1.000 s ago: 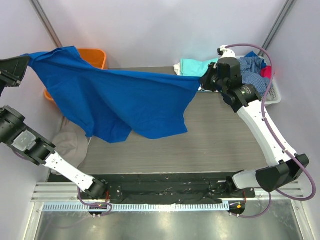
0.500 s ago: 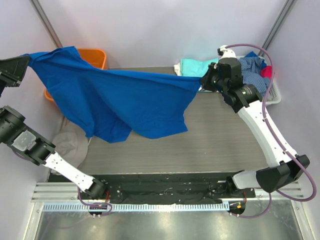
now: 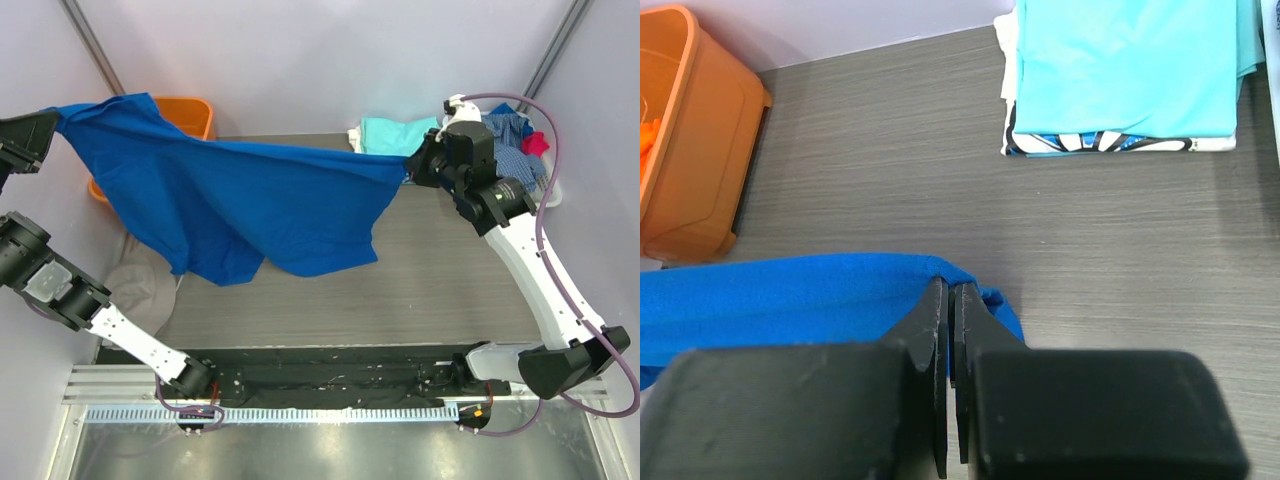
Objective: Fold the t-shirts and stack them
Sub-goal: Flatten the tshirt out
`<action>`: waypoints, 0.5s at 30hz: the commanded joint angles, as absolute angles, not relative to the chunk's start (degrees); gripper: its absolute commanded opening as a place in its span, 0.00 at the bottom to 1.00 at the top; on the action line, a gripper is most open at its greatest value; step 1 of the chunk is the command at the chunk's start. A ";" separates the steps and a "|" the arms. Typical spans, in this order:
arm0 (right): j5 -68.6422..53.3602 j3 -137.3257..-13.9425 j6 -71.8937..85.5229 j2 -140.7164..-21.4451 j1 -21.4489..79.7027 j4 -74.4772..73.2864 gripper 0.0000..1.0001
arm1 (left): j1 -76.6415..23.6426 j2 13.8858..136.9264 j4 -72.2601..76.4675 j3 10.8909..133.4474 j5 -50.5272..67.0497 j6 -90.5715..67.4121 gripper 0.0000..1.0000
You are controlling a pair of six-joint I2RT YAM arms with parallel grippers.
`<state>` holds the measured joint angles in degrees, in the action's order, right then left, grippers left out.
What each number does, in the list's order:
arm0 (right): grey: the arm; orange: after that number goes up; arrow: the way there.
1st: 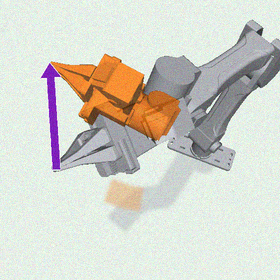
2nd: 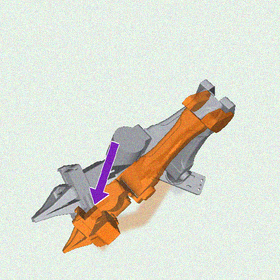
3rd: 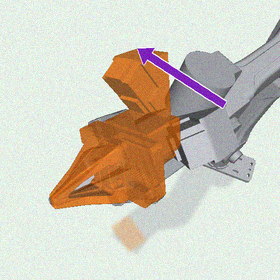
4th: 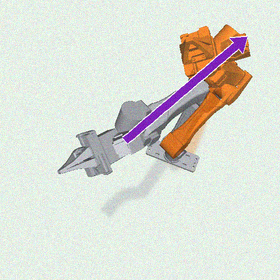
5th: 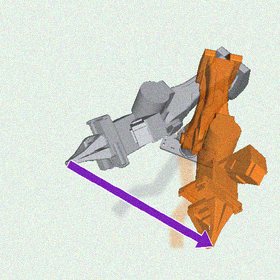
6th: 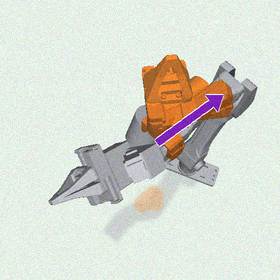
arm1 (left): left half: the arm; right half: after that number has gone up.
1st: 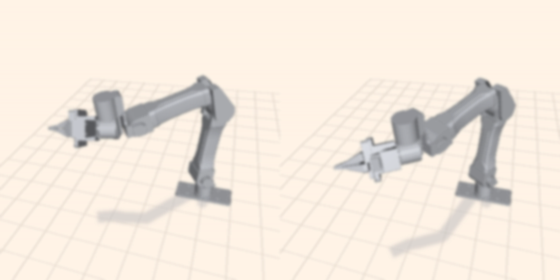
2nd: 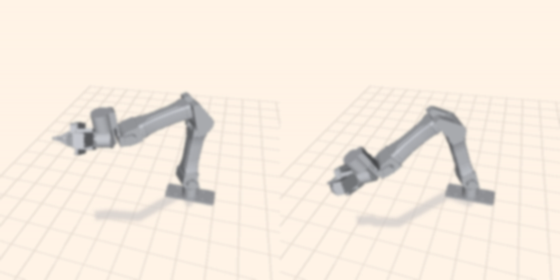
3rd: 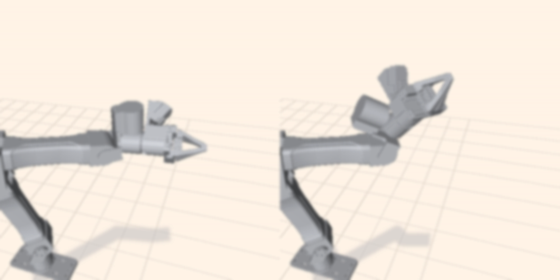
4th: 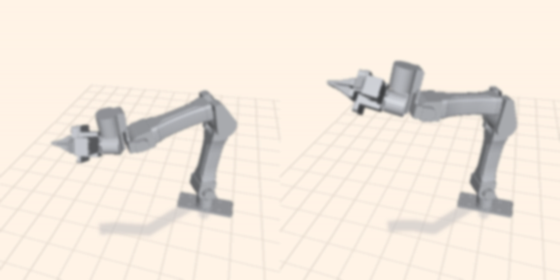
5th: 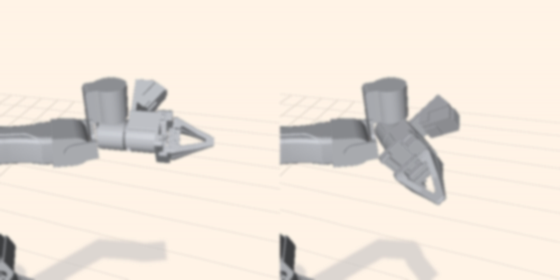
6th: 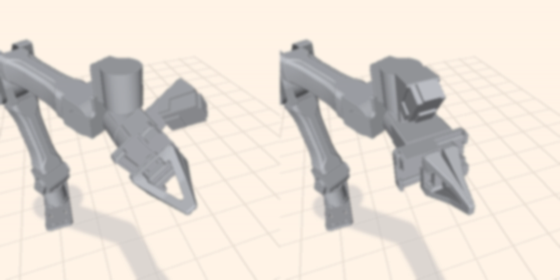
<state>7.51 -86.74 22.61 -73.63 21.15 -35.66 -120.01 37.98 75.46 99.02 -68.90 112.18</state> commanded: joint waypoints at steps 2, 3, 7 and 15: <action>9.32 -85.96 22.06 -71.72 20.39 -36.39 0.01 | -149.41 38.06 88.59 99.58 -63.37 128.23 0.00; 9.32 -85.87 22.15 -71.63 20.48 -36.39 0.01 | -149.41 38.06 88.59 99.58 -63.37 128.23 0.00; 9.32 -85.52 22.32 -71.19 20.48 -36.56 0.01 | -149.41 38.06 88.59 99.58 -63.37 128.23 0.00; 10.55 -84.37 22.24 -70.58 20.48 -36.91 0.01 | -149.41 38.06 88.59 99.58 -63.37 128.23 0.00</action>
<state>7.09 -84.88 22.85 -72.66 21.15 -35.75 -120.01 37.98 75.46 99.00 -68.93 112.18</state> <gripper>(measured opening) 0.031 0.012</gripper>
